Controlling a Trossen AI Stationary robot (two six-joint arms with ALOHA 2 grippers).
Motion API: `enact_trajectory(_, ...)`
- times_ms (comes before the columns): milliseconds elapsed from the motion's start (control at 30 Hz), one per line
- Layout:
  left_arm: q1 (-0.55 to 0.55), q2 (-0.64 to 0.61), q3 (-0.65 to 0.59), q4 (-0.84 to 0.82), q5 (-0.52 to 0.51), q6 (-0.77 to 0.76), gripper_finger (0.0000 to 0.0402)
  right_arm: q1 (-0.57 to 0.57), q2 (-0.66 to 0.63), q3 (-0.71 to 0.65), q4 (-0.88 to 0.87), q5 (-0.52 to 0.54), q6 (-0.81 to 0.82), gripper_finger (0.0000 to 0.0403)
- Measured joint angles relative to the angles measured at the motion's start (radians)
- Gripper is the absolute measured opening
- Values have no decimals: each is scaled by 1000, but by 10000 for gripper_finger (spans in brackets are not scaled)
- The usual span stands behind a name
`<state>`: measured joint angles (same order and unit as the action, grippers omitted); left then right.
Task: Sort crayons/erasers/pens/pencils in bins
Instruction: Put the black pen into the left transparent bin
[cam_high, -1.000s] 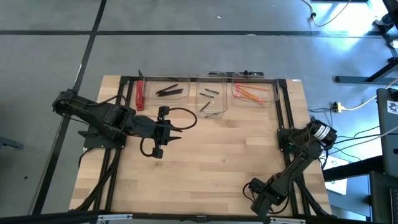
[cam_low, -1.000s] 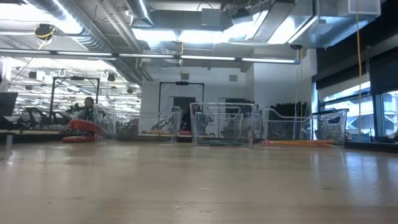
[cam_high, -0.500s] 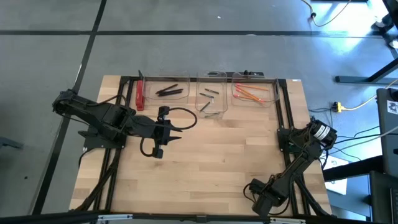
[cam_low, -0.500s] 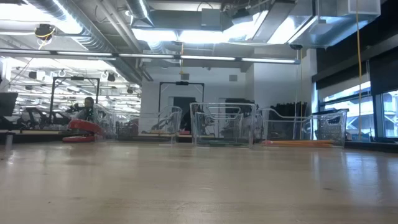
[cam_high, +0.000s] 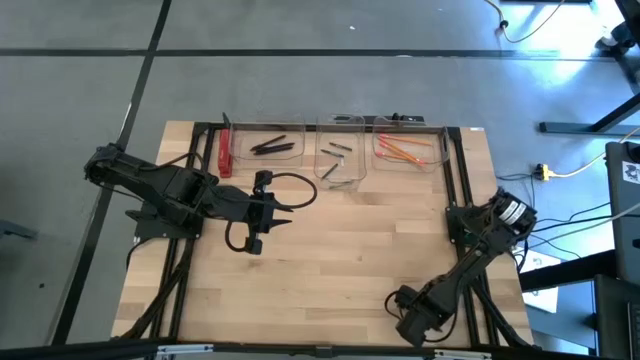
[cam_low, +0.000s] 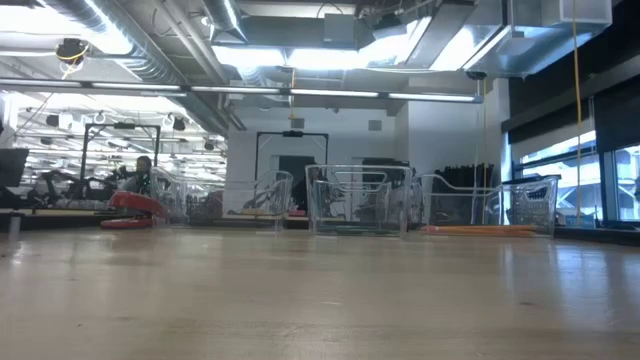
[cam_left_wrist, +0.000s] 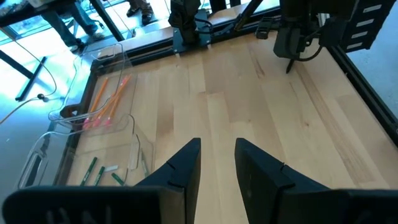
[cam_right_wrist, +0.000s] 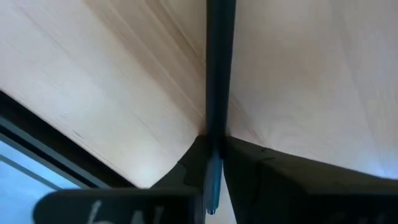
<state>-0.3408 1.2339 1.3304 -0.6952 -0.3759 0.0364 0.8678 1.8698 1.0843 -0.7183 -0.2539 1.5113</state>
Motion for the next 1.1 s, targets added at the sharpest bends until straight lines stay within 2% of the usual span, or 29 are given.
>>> enact_trajectory(333,0,0,0,-1,0,0,92,-63,5,77,-7,133,-7,38)
enact_trajectory(533,0,0,0,-1,0,-30,92,-126,4,139,-70,190,-76,38)
enact_trajectory(667,0,3,0,-1,0,-61,92,-187,4,191,-168,225,-162,38)
enact_trajectory(967,0,31,1,-7,0,-70,92,-345,1,295,-333,400,-423,39)
enact_trajectory(1100,0,58,1,-18,0,-87,92,-419,1,319,-346,404,-568,38)
